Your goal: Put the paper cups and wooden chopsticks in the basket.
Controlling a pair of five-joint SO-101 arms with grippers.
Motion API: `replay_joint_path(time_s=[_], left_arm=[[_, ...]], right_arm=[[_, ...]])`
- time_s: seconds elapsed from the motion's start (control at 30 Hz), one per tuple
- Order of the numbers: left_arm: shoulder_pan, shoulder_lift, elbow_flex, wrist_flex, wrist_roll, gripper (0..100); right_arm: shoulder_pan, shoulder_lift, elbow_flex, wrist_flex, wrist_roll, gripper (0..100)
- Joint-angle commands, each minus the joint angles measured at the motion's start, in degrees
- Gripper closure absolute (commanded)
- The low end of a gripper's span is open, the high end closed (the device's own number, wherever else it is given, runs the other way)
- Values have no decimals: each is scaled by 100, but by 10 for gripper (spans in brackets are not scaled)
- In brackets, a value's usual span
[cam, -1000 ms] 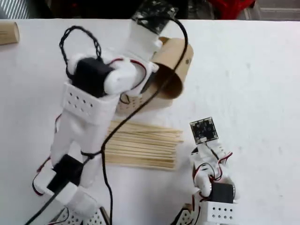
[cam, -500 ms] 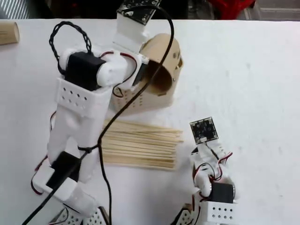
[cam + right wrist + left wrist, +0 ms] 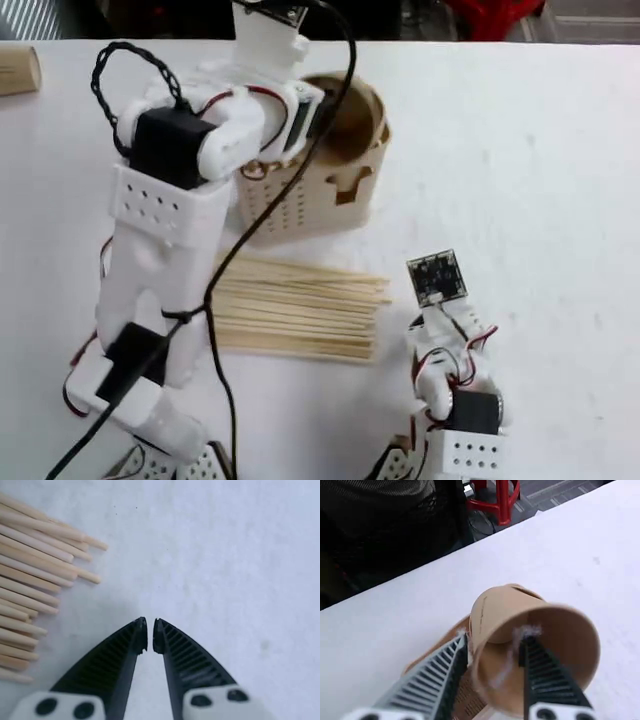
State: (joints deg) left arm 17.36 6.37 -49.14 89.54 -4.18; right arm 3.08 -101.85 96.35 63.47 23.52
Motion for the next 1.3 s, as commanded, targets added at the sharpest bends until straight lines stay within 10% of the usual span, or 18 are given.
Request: replay_joint_path(time_s=[0.0, 1.27], left_arm=[[-66, -13, -176, -325, 35, 813], [-444, 1429, -1169, -1319, -457, 812]], right_arm=[[40, 13, 53, 40, 44, 957], [-4, 13, 53, 40, 44, 957]])
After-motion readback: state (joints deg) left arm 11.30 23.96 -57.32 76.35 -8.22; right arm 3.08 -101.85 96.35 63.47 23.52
